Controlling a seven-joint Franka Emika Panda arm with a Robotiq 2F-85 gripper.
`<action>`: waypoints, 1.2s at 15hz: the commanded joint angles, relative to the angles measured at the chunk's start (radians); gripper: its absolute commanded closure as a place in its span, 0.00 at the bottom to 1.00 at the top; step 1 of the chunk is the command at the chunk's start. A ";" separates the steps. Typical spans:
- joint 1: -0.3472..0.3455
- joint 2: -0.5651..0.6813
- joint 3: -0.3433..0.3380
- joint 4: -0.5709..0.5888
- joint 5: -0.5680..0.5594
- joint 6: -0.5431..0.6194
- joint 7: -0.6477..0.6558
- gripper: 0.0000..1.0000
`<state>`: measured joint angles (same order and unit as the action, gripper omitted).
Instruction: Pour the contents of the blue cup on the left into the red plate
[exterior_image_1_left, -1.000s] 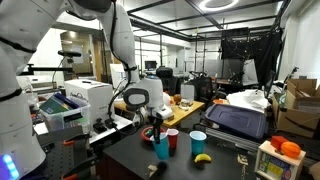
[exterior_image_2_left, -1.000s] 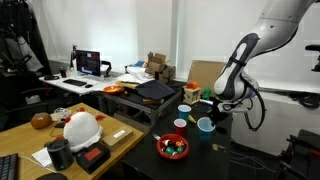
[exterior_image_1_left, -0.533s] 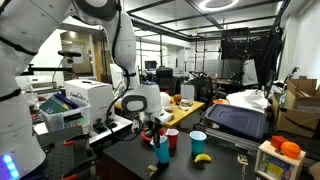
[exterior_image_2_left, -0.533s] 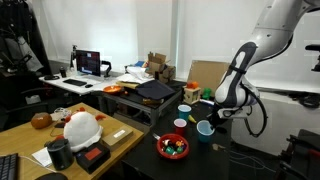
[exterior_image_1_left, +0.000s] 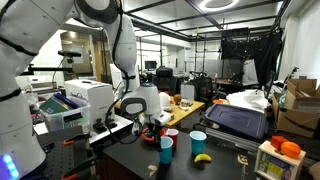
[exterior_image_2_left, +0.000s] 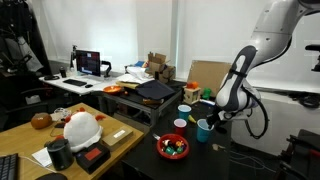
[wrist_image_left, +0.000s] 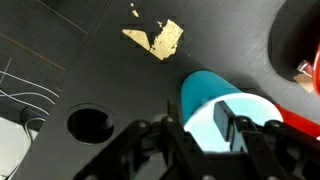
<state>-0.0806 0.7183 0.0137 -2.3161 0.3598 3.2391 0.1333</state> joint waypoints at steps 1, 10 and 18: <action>0.098 -0.001 -0.085 -0.032 -0.008 0.058 0.078 0.27; 0.538 -0.119 -0.328 -0.211 0.236 0.245 -0.027 0.00; 1.204 0.055 -0.812 -0.123 0.845 0.228 -0.352 0.00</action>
<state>0.9266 0.6665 -0.6686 -2.4699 1.0766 3.4671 -0.1788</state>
